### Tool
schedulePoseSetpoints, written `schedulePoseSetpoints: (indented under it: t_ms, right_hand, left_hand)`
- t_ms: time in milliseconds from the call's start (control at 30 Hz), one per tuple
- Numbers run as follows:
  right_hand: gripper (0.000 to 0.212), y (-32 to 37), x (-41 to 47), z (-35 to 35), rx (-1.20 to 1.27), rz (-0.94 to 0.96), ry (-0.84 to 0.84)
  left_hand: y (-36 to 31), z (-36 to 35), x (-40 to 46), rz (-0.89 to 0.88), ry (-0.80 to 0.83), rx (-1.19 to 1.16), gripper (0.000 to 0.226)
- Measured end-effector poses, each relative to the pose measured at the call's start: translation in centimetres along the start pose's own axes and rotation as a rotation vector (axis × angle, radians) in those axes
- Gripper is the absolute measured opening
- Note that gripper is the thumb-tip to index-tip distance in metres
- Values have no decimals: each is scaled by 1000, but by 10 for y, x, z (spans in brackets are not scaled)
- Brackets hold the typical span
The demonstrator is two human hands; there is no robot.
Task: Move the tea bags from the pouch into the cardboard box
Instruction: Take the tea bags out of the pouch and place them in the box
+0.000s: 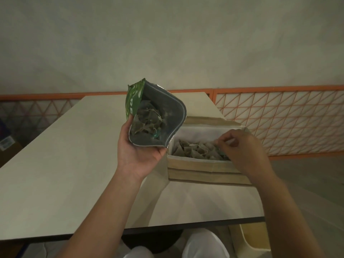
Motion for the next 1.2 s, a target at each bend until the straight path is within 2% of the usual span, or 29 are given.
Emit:
schedulePoseSetpoints:
  t_ms: [167,267,333,433,633,767,900,1033,1133,1200]
  right_hand:
    - [7,62,2,1,242,129,-61]
    - [4,107,8,-11,420,242,21]
    - [9,128,16,-26,483,275,112]
    - [19,150,36,-53,354,294,248]
    - [32,161,76,-104,-110,234,453]
    - [43,156,83,-123,-139,219,562]
    - [27,150,80,-121,-48,247,557]
    - [21,148,69,-107,124,267,589]
    - [13,146,62,-100,201,278,512]
    - [16,143,57,-93,252,279,419]
  left_hand:
    - [-4,0,-3,10,3,26,59]
    - [-9,1,-4,-1,-39,82,60]
    - [-13,2,-6,-17,-66,90,56]
    - [-17,2,-8,-19,-91,78,54]
    - [-19,3,-8,7,-100,89,62]
    - [-21,5,-9,37,-101,83,66]
    - [-22,6,-9,52,-104,90,66]
    - [-21,7,-8,63,-91,80,64]
    - [-20,5,-7,64,-83,76,59]
    - [-18,4,-7,67,-77,75,56]
Point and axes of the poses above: each hand's wrist, its own x-axis towards the middle knuckle, its own z-axis out of the back of the hand, y = z × x, the point moved 1 cm from there along x, towards the middle knuckle, and after that the axes turned 7 degrees about z, right-handed, at the moved point
